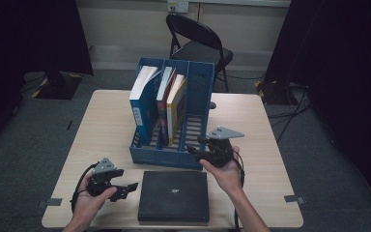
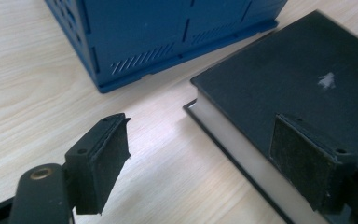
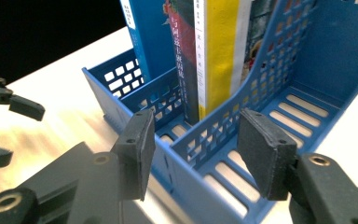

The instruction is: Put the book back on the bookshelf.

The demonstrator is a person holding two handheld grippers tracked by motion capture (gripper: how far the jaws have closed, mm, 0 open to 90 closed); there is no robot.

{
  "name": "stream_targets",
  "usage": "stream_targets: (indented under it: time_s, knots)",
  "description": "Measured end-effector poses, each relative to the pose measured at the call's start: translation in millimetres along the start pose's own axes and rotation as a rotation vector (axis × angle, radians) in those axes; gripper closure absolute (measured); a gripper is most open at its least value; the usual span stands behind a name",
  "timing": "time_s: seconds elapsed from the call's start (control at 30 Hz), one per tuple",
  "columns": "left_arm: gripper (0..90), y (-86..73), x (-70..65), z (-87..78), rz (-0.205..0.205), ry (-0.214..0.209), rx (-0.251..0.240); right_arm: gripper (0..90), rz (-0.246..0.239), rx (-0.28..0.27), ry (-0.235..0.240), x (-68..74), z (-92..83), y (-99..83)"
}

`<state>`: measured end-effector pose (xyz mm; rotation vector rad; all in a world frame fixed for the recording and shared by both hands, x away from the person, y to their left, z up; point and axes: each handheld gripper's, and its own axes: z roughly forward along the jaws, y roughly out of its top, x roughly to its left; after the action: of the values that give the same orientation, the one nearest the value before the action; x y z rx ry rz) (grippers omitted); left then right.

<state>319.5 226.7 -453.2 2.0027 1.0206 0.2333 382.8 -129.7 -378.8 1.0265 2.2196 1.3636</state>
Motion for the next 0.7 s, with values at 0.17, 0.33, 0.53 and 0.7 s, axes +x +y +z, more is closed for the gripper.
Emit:
stream_targets:
  time_s: [0.17, 0.33, 0.53, 0.7]
  knots:
    - [19.4, 5.4, -7.4, 2.4, 0.049, 0.001, -0.007, 43.7, 0.009, 0.014, -0.018, 4.2, -25.4, -18.7]
    - [18.4, 12.5, -14.6, 4.8, 0.073, -0.015, 0.0, 42.1, 0.031, 0.032, -0.017, 6.9, -41.0, -38.4]
    - [24.2, 23.2, -10.5, 15.6, 0.058, -0.034, 0.011, 42.8, 0.08, 0.106, -0.015, 7.4, -38.6, -81.0]
    - [24.8, 33.4, -13.4, 37.2, 0.097, -0.055, 0.062, 44.0, 0.079, 0.165, -0.005, 8.9, -31.7, -98.1]
